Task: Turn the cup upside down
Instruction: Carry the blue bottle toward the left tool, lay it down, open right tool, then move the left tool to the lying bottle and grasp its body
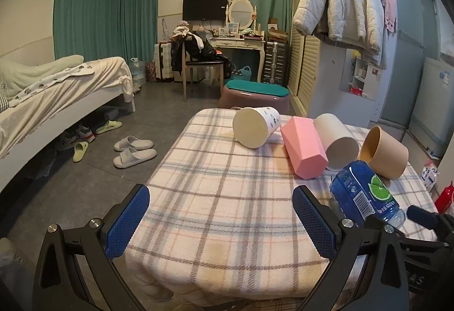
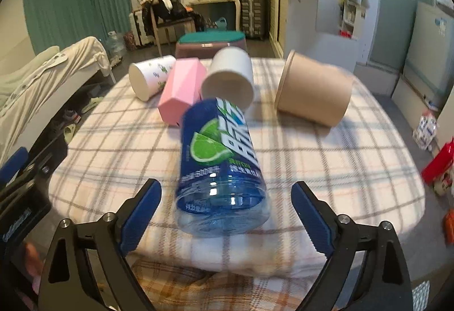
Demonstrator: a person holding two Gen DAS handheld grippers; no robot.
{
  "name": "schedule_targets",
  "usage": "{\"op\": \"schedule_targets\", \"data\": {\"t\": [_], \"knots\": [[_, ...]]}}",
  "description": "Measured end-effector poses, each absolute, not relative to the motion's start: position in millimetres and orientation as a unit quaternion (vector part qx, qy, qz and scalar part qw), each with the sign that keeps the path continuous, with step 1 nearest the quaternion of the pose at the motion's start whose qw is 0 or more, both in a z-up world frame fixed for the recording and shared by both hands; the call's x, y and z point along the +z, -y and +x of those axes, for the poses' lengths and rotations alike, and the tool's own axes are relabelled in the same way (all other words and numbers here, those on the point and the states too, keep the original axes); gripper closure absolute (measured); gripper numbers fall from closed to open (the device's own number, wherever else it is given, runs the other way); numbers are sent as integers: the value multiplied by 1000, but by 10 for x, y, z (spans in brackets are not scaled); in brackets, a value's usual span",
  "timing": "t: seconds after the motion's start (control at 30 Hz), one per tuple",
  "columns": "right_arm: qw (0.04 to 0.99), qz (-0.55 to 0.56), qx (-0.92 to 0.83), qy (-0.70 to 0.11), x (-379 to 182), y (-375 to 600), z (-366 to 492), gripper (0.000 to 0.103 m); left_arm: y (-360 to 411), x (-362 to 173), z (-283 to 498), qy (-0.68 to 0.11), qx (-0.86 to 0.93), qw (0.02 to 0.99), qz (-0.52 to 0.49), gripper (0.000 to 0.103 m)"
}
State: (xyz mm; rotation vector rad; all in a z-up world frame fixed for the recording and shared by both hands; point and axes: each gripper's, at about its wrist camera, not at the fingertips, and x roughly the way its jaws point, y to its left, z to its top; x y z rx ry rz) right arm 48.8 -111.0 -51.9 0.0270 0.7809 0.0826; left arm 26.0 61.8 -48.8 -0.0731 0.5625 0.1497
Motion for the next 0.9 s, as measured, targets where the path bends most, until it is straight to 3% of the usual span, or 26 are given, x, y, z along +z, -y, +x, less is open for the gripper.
{"op": "schedule_targets", "data": {"t": [0.37, 0.5, 0.9], "knots": [[955, 10, 32, -294, -212, 1842, 211, 7, -44, -276, 199, -264, 68, 962, -33, 0], [961, 11, 19, -274, -178, 2171, 148, 0, 245, -249, 170, -267, 55, 962, -22, 0], [954, 25, 23, -297, -420, 2754, 144, 0, 970, -533, 162, -308, 35, 950, -22, 0]]}}
